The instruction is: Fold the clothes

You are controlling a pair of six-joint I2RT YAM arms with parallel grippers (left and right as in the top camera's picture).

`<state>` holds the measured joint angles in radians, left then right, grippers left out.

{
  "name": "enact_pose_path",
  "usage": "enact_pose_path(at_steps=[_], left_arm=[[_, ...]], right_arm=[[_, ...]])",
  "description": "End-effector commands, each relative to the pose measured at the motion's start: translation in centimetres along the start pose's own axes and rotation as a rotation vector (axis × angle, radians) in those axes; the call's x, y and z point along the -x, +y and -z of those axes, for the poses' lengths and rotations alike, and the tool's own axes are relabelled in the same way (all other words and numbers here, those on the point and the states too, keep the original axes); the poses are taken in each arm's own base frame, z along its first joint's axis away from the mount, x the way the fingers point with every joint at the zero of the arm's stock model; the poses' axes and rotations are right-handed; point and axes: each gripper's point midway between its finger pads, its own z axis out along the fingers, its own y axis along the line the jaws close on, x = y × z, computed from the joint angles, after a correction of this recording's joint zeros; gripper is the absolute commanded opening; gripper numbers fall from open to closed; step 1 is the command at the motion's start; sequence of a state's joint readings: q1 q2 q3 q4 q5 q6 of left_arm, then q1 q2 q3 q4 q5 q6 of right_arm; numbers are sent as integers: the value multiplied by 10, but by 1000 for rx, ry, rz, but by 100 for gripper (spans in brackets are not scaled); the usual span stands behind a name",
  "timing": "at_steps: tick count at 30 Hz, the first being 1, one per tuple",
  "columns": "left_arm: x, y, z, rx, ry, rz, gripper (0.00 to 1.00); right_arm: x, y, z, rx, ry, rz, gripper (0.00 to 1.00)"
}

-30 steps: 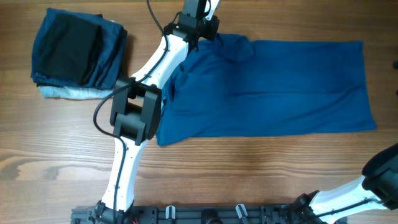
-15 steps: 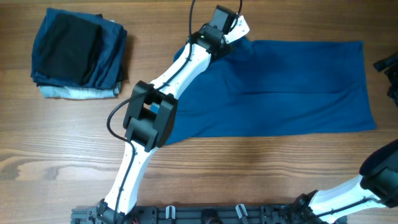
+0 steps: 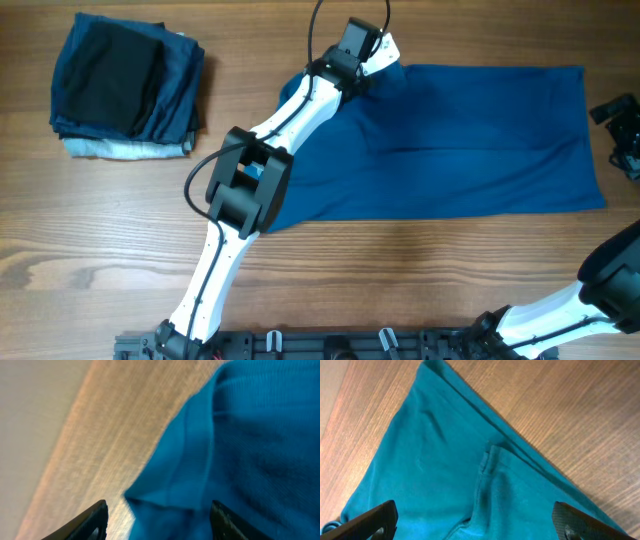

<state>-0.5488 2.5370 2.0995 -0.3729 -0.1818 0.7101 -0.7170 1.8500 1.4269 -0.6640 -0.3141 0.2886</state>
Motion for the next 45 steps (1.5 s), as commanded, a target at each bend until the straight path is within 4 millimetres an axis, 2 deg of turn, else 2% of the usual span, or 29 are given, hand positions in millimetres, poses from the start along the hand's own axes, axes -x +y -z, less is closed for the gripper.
enact_pose_path(at_steps=[1, 4, 6, 8, 10, 12, 13, 16, 18, 19, 21, 24, 25, 27, 30, 32, 35, 45], left_arm=[[0, -14, -16, -24, -26, 19, 64], [11, -9, -16, -4, -69, 50, 62], [14, -13, -15, -33, -88, 88, 61], [17, -16, -15, -51, -101, 102, 61], [17, -18, -15, -63, -106, 121, 60], [18, -18, -15, -64, -106, 147, 61], [18, -19, -15, -68, -108, 150, 61], [21, -23, -14, -94, -125, 151, 59], [23, -24, -14, -100, -133, 153, 48], [22, -23, -14, -99, -132, 153, 42], [22, -22, -14, -98, -132, 155, 38], [22, -22, -14, -98, -131, 155, 38], [22, -22, -14, -98, -131, 155, 38], [22, -22, -14, -98, -131, 155, 38], [22, -22, -14, -99, -131, 155, 39], [21, -23, -14, -101, -127, 154, 39], [18, -25, -14, -108, -114, 153, 39], [15, -26, -14, -113, -101, 151, 40]], right_arm=[[-6, 13, -8, 27, 15, 75, 100], [-8, 31, -12, 51, 2, 196, 99], [-16, 51, -17, 73, 9, 361, 99], [-18, 66, -17, 94, 1, 451, 99], [-10, 85, -10, 116, -25, 507, 99], [-3, 101, 7, 137, -28, 425, 99], [5, 112, 23, 169, -69, 422, 99], [23, 125, 33, 167, -145, 476, 90], [37, 134, 30, 151, -176, 499, 75], [45, 140, 22, 150, -200, 512, 65], [53, 137, -9, 101, -229, 524, 62], [61, 131, -57, 64, -256, 535, 74], [64, 121, -75, 23, -265, 532, 79], [66, 105, -98, -41, -269, 550, 82], [69, 88, -122, -112, -279, 607, 86], [68, 84, -135, -122, -281, 642, 90], [65, 75, -155, -126, -279, 638, 91], [60, 56, -198, -124, -297, 653, 91]])
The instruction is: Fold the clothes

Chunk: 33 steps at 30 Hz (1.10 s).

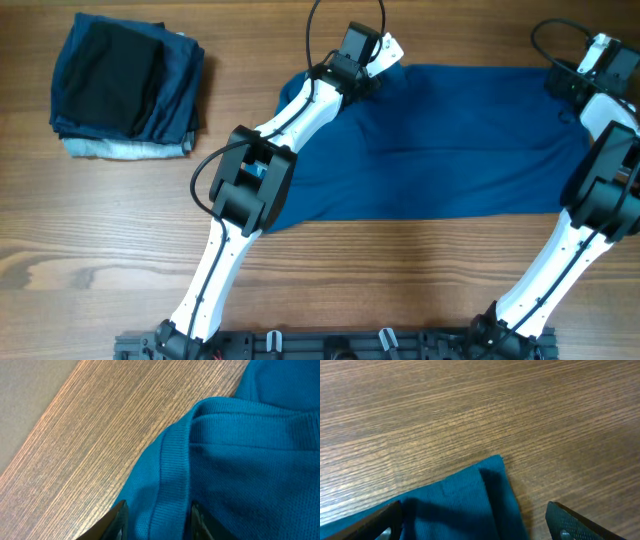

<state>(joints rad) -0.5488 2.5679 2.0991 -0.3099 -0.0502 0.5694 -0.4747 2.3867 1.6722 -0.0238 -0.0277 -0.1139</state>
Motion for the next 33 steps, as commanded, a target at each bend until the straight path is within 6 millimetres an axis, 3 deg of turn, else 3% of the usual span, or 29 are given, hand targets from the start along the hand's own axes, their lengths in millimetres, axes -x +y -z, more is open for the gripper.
enact_pose_path(at_steps=[1, 2, 4, 6, 7, 8, 10, 14, 18, 20, 24, 27, 29, 31, 32, 33], left_arm=[[-1, -6, -4, -19, -2, 7, 40], [-1, -6, -4, -19, -2, 8, 39], [-1, -6, -4, -19, -2, 7, 39], [-1, -6, -4, -19, -2, 7, 33], [-1, -6, -4, -18, -1, 7, 22], [0, -3, -3, -3, -1, 9, 10], [3, 9, 2, 43, 7, 110, 4], [27, 24, 31, 9, -55, 195, 4], [53, 51, 65, 40, -122, 237, 4], [62, 60, 79, 52, -140, 241, 4], [66, 63, 102, 45, -126, 248, 5], [57, 60, 116, 22, -66, 249, 5], [52, 54, 118, -9, -42, 279, 12], [40, 35, 109, -88, -3, 278, 17], [32, 28, 101, -111, 19, 279, 24], [26, 23, 94, -123, 34, 270, 38]], right_arm=[[-24, -1, -18, -2, 37, 1, 88], [-31, 0, -22, 2, 51, -14, 82], [-43, 6, -27, 30, 76, -23, 27], [-47, 7, -27, 33, 94, -46, 11], [-47, 10, -26, 54, 98, -46, 7], [-44, 16, -24, 89, 105, -49, 4], [-34, 21, -20, 126, 115, -53, 4], [-1, 20, -4, 140, 123, -54, 4], [35, 17, 31, 137, 85, -47, 4], [44, 16, 48, 137, 87, -48, 4], [56, 16, 83, 139, 109, -40, 4], [63, 16, 110, 142, 125, -24, 4], [64, 16, 118, 143, 133, -26, 4], [58, 17, 117, 145, 152, -28, 4], [57, 17, 117, 146, 154, -28, 4], [57, 17, 117, 145, 152, -29, 4]])
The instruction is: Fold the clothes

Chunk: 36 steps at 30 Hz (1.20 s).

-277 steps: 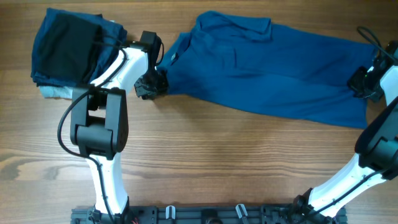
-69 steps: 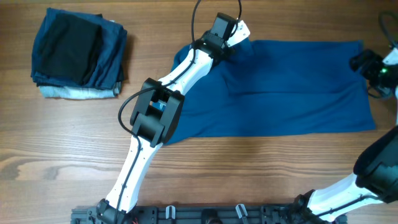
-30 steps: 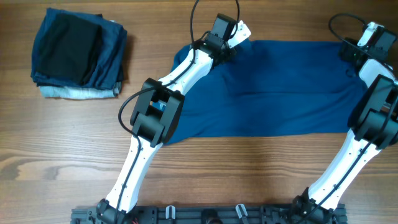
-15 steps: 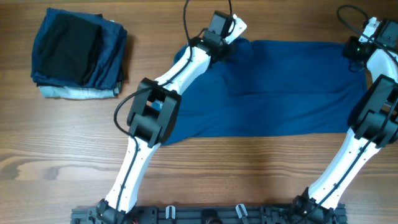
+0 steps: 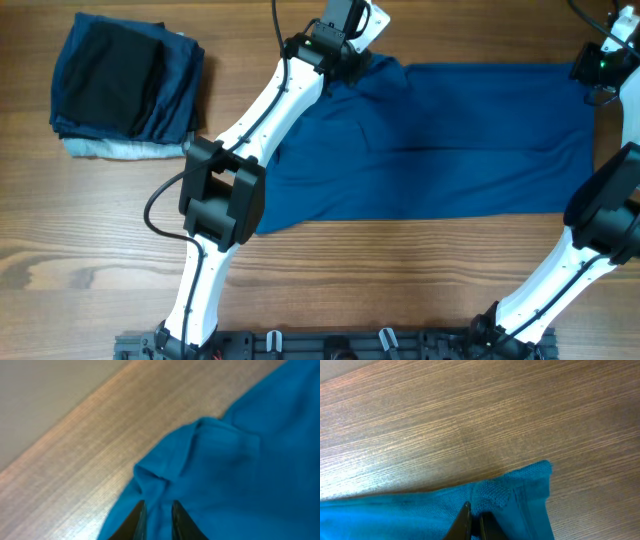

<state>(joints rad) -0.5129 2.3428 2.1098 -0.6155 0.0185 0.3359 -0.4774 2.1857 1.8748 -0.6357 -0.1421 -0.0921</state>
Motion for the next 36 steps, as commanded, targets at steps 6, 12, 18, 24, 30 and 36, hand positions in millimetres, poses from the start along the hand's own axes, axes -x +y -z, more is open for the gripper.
enact_pose_path(at_steps=[6, 12, 18, 24, 30, 36], left_arm=[[-41, -17, -64, 50, 104, -326, 69], [-27, -15, -101, 173, -7, -277, 67], [-40, -18, -123, 171, -11, -269, 65], [-39, -8, -130, 225, -33, -259, 28], [-15, 11, -105, 297, -67, -239, 4], [36, 25, -29, 318, -124, -199, 6]], right_arm=[[17, 5, 15, 23, -54, 17, 4], [19, 5, 15, 25, -64, 19, 4], [20, 5, 15, 25, -67, 19, 4], [20, 5, 15, 25, -66, 19, 4], [22, 5, 15, 24, -74, 20, 4], [17, 5, 15, 26, -55, 24, 4]])
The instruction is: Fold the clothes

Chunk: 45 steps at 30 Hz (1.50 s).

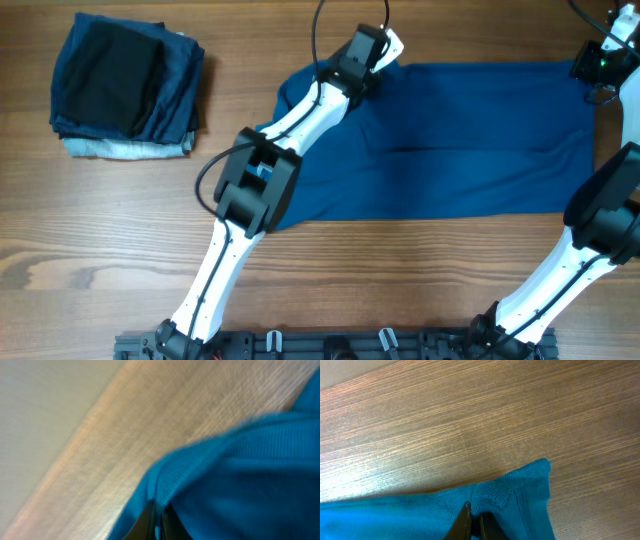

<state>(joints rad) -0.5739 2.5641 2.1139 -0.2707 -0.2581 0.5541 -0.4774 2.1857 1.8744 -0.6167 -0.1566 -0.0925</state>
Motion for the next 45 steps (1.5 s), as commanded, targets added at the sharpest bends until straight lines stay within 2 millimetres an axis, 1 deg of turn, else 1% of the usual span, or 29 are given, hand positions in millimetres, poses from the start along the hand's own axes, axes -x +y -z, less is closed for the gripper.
enact_pose_path(at_steps=[1, 2, 4, 6, 8, 9, 11, 12, 14, 16, 17, 19, 20, 21, 23, 25, 27, 29, 30, 31, 33, 34, 36, 38, 40, 41, 42, 44, 45], left_arm=[[44, 50, 58, 60, -68, 53, 6], [44, 53, 65, 57, -59, 52, 6], [38, 54, 70, 44, -27, 44, 6], [23, 49, 75, 11, 38, 26, 5], [9, 45, 83, -21, 105, 9, 4], [3, 45, 88, -25, 132, 17, 4], [-6, 52, 104, -29, 183, 91, 4], [-9, 59, 114, -25, 200, 146, 4], [-12, 67, 130, -37, 216, 221, 4], [-17, 62, 149, -129, 239, 243, 4], [-23, 61, 155, -148, 264, 249, 4], [-44, 59, 163, -166, 350, 272, 4], [-65, 55, 171, -185, 438, 295, 4], [-78, 52, 179, -195, 500, 318, 4], [-95, 48, 191, -206, 589, 361, 4], [-101, 44, 202, -222, 628, 378, 4], [-99, 50, 219, -196, 638, 455, 4], [-93, 59, 241, -173, 622, 510, 4], [-92, 62, 249, -169, 620, 521, 4], [-93, 64, 254, -161, 623, 545, 5], [-102, 66, 262, -142, 672, 612, 6], [-116, 66, 269, -130, 736, 655, 6], [-128, 69, 276, -112, 791, 698, 6], [-140, 73, 278, -90, 834, 764, 8], [-150, 65, 279, -117, 879, 769, 8], [-158, 58, 278, -125, 912, 762, 8], [-171, 49, 276, -132, 962, 749, 8], [-184, 38, 275, -143, 1010, 737, 8], [-190, 30, 273, -162, 1027, 740, 8]], right_arm=[[11, 4, 15, 16, -29, 20, 4], [10, 5, 15, 23, -24, 20, 4], [6, 6, 15, 27, -8, 17, 4], [-1, 7, 15, 31, 19, 13, 4], [-4, 11, 20, 50, 36, 30, 4], [-4, 14, 26, 64, 37, 30, 4], [-7, 18, 45, 69, 58, 25, 4], [-12, 20, 53, 72, 82, 21, 4], [-21, 22, 60, 76, 121, 13, 4], [-35, 23, 64, 83, 180, 2, 4], [-42, 24, 66, 86, 208, -4, 4], [-55, 25, 69, 86, 264, -14, 4], [-60, 21, 70, 64, 284, -14, 4], [-65, 16, 71, 29, 308, -12, 4], [-73, 7, 74, -25, 343, -7, 4], [-80, -3, 77, -71, 374, -9, 4], [-89, -16, 82, -133, 414, -39, 4], [-95, -23, 86, -137, 435, -64, 4], [-96, -25, 87, -142, 438, -83, 4], [-97, -25, 87, -136, 438, -92, 4], [-98, -24, 87, -125, 443, -95, 4], [-100, -23, 88, -124, 452, -94, 4], [-102, -23, 90, -123, 463, -94, 4], [-104, -23, 90, -122, 470, -96, 4], [-109, -21, 93, -119, 496, -98, 4], [-113, -22, 95, -125, 513, -98, 4], [-116, -22, 97, -131, 527, -99, 4], [-120, -21, 99, -130, 546, -108, 4], [-126, -21, 99, -133, 566, -126, 4]])
